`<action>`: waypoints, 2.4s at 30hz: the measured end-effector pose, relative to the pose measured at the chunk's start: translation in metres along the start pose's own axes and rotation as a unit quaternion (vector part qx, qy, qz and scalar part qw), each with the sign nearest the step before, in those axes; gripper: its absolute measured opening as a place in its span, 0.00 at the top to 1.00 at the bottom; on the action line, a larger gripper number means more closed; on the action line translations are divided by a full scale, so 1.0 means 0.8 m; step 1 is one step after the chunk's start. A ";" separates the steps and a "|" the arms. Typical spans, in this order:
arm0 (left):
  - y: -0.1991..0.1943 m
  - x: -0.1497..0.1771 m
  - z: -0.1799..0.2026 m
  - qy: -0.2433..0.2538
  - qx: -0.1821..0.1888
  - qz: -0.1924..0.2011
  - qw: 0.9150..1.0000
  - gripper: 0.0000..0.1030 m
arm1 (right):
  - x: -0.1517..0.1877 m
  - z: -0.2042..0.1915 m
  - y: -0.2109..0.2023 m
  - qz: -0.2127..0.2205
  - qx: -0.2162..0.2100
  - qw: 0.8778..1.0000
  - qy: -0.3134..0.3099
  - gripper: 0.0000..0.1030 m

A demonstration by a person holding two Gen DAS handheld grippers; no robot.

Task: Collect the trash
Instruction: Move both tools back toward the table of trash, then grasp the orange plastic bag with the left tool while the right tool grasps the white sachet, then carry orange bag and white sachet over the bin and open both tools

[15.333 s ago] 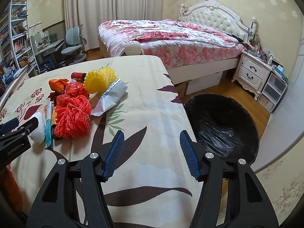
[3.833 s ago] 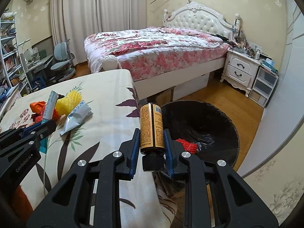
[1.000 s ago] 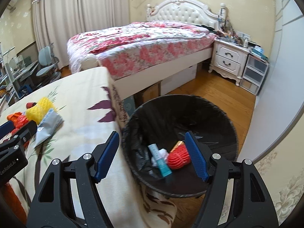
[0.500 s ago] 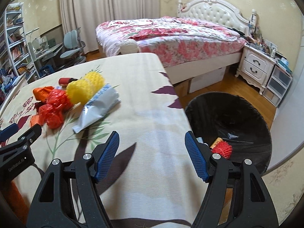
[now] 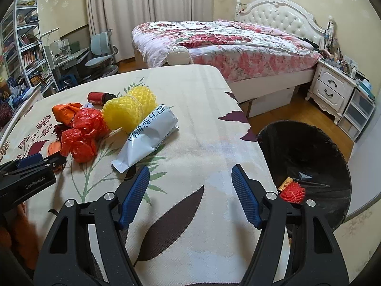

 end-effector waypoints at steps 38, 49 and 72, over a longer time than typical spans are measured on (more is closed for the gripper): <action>-0.008 0.005 -0.070 -0.008 -0.013 0.017 1.000 0.68 | -0.017 -0.040 0.042 -0.036 0.010 0.999 -0.011 0.32; -0.006 0.006 -0.072 -0.012 -0.012 0.015 1.000 0.68 | -0.014 -0.016 0.044 -0.045 0.013 0.999 0.001 0.42; -0.031 0.014 -0.045 0.001 -0.002 0.032 0.999 0.68 | 0.012 -0.020 0.003 -0.038 -0.016 0.999 -0.020 0.69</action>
Point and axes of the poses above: each gripper's, at about its wrist camera, not at the fingertips, and y roughly the way its jaws point, z to its right, x to its underside, the point moved 10 cm from there along y, roughly the way its jaws point, and after that the axes turned 3 degrees about y, right-handed, at the moved point
